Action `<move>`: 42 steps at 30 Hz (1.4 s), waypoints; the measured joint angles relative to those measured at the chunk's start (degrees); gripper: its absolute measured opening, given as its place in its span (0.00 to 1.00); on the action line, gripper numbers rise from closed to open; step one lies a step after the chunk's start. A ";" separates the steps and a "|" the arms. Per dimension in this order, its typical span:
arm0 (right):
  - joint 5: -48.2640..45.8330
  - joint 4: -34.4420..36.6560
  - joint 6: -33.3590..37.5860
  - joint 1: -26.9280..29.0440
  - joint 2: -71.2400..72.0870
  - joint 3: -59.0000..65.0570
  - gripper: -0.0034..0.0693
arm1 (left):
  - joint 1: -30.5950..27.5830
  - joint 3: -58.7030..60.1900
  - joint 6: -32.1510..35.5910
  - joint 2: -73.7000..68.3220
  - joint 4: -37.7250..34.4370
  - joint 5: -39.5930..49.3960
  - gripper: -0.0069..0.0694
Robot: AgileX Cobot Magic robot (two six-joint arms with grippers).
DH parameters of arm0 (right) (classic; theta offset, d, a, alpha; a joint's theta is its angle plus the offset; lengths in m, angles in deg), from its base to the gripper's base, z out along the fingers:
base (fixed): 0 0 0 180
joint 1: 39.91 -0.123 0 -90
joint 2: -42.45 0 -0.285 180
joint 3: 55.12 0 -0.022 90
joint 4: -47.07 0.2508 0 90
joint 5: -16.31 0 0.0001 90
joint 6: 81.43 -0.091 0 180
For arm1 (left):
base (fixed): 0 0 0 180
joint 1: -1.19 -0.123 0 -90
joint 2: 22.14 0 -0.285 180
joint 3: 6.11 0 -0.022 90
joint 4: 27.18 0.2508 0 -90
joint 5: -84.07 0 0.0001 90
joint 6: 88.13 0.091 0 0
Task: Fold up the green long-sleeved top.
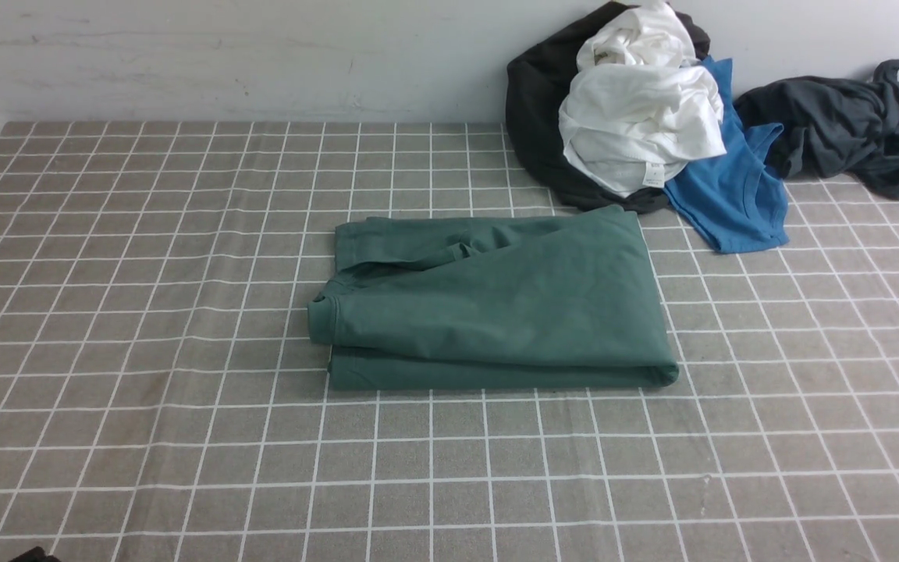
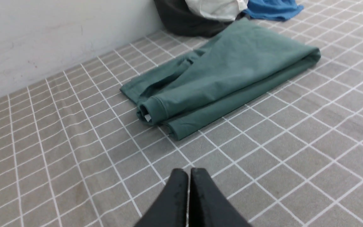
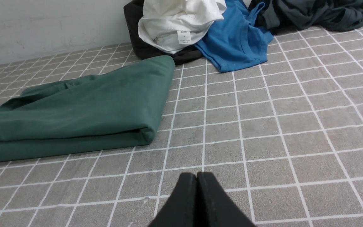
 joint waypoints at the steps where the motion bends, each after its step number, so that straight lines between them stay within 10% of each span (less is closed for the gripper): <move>1: 0.00 -0.05 -0.06 0.00 0.00 0.00 0.03 | 0.06 0.76 0.00 0.16 0.15 -0.18 0.08; 17: 0.00 -0.11 -0.83 0.00 0.00 0.00 0.03 | 0.11 16.35 -5.42 0.14 13.68 -33.43 0.08; 29: 0.00 -0.15 -0.83 0.00 0.00 0.00 0.03 | -2.96 16.75 -31.72 0.14 26.51 -15.53 0.08; 42: 0.00 -0.18 -0.83 0.00 0.00 0.00 0.03 | -6.53 16.75 -30.95 0.14 25.93 -15.26 0.08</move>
